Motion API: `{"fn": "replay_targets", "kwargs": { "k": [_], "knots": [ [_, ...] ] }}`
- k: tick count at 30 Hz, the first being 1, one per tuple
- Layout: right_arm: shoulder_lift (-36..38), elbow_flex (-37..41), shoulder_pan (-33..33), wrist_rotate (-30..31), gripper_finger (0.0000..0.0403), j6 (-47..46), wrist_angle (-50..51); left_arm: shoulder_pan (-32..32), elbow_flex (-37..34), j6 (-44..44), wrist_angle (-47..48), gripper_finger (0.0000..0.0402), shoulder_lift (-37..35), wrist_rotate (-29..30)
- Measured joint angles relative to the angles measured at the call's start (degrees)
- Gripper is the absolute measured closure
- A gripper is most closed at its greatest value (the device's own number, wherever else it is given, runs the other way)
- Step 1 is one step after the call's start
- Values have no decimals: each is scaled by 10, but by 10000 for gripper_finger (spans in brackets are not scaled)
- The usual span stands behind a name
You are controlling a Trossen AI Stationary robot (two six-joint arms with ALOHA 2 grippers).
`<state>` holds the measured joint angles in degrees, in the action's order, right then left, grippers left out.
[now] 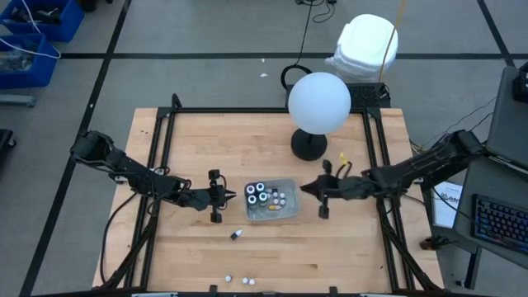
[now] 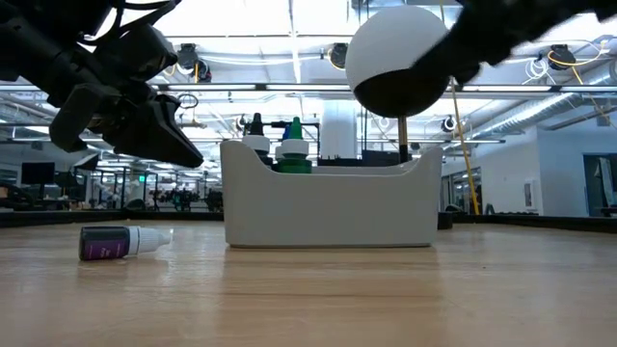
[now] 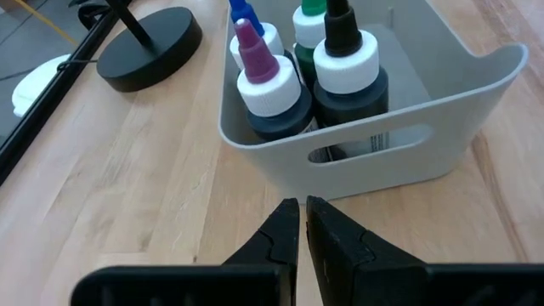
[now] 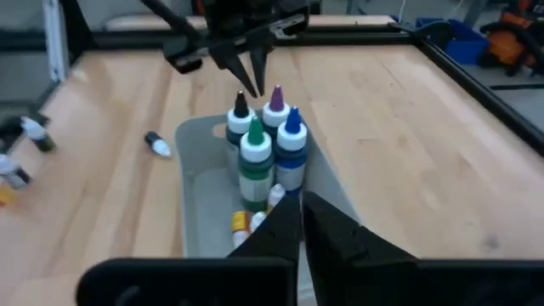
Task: Pick & Place food coloring
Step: Put the small green food coloring bottle into the gray bin
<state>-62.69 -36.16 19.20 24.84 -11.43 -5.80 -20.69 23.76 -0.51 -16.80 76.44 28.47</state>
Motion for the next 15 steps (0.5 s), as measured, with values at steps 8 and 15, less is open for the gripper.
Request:
{"fn": "replay_targets", "kwargs": {
  "k": [8,15],
  "knots": [
    [73,195,16,7,400,-1,-222,0,0,0,4,366,0,0],
    [196,275,-11,6,402,15,-239,3,0,8,3,366,0,1]
  ]
}}
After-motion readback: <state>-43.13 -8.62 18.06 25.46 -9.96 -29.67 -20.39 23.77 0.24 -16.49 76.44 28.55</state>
